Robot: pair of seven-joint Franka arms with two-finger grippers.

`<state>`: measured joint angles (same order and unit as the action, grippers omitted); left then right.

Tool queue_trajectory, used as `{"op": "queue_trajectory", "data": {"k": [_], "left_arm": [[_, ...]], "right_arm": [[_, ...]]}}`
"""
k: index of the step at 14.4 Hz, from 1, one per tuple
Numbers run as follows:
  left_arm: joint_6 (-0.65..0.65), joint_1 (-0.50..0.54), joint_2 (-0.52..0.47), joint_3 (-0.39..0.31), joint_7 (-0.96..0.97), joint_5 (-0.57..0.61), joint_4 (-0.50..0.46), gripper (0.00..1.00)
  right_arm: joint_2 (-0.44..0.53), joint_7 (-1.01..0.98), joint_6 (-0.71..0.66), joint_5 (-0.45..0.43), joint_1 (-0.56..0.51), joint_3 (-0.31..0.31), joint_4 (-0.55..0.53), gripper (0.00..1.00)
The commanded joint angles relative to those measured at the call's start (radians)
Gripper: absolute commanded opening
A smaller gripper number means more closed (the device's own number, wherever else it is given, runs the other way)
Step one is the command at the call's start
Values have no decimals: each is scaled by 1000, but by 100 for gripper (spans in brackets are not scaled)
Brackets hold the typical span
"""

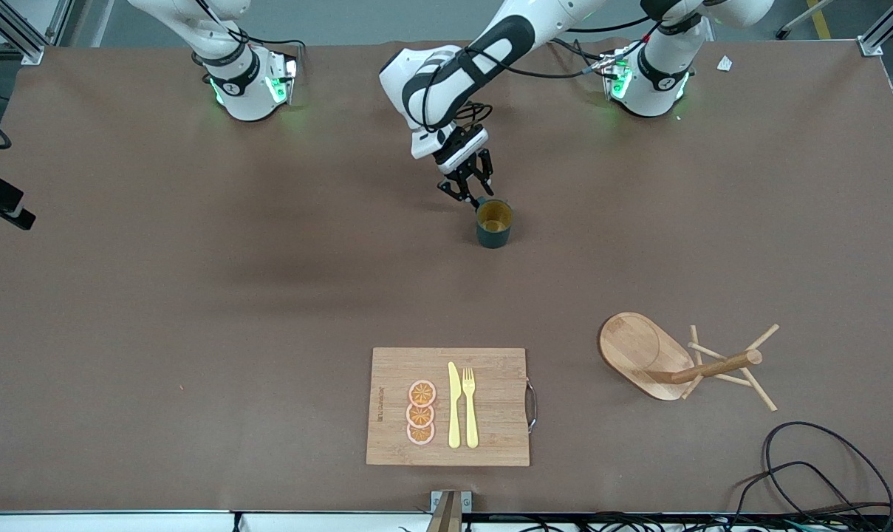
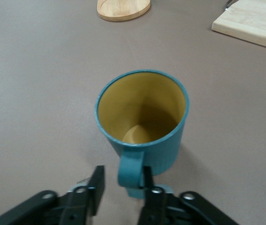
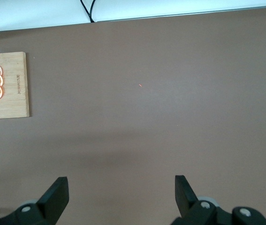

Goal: Pass cup and hang on rack
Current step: 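Grasp the mug handle with the left gripper and lift it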

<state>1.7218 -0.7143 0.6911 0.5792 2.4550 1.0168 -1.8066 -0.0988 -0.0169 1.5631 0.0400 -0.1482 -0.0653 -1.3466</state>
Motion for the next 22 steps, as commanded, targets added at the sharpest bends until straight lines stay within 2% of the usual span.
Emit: {"op": "queue_trajectory", "data": {"k": [1, 3, 6, 11, 17, 22], "left_arm": [[-10, 3, 8, 1, -1, 23, 15, 15], [-10, 9, 7, 1, -7, 17, 39, 1], [-13, 25, -8, 2, -71, -6, 79, 0], [-30, 113, -117, 8, -200, -151, 138, 0], [-30, 317, -323, 10, -571, -397, 159, 0], [-30, 504, -430, 10, -844, -573, 191, 0]], "right_arm": [[30, 14, 12, 4, -13, -4, -32, 100], [30, 14, 17, 8, -10, -4, -34, 100], [28, 14, 37, 11, -16, -2, -32, 100], [28, 6, 18, 1, -40, 4, -20, 100], [28, 8, 25, 0, -37, 4, -17, 100], [28, 0, 23, -2, -40, 4, -17, 100]]}}
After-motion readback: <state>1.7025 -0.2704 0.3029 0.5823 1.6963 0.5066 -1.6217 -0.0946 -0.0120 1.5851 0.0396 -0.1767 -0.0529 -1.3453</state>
